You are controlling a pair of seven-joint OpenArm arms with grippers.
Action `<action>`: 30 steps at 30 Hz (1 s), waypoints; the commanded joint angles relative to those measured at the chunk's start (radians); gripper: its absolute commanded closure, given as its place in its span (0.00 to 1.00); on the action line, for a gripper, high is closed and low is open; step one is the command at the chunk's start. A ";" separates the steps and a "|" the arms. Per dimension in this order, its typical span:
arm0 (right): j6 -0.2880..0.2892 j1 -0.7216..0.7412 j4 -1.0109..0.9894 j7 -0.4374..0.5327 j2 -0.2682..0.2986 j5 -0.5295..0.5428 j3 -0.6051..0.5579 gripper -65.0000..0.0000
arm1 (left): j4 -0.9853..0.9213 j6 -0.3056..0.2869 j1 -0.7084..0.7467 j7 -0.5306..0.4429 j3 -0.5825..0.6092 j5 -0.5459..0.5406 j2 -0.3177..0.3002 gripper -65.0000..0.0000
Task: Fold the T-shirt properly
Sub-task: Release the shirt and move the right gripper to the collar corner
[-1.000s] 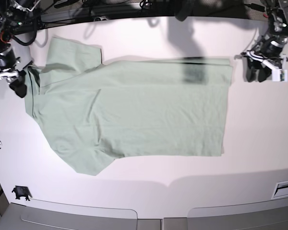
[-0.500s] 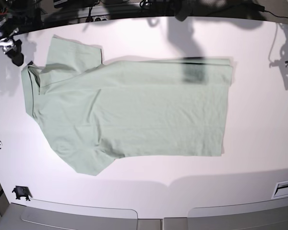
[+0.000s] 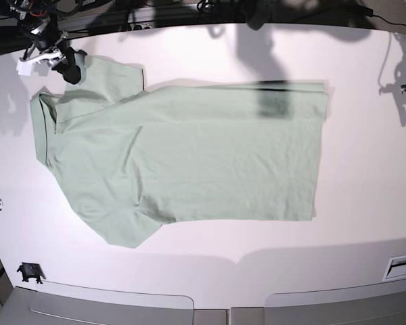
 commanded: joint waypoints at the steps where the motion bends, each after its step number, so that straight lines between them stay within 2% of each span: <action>1: 0.007 -0.003 0.016 0.010 0.014 0.006 0.005 0.52 | 0.017 0.001 0.005 -0.024 -0.007 -0.013 -0.019 0.63; 12: 0.006 -0.023 0.016 0.002 0.012 0.016 0.014 0.52 | 0.017 0.001 0.009 -0.023 -0.007 -0.013 -0.019 0.63; 18: 0.024 -0.022 0.016 0.011 0.012 0.067 0.056 0.52 | 0.017 0.001 0.009 -0.023 -0.007 -0.013 -0.019 0.63; 24: 0.021 -0.022 0.016 0.011 0.012 0.027 0.069 0.52 | 0.017 0.001 0.009 -0.023 -0.007 -0.013 -0.019 0.63; 30: -0.006 -0.023 0.016 0.010 0.012 -0.011 0.069 0.52 | 0.017 0.001 0.009 -0.024 -0.007 -0.013 -0.019 0.63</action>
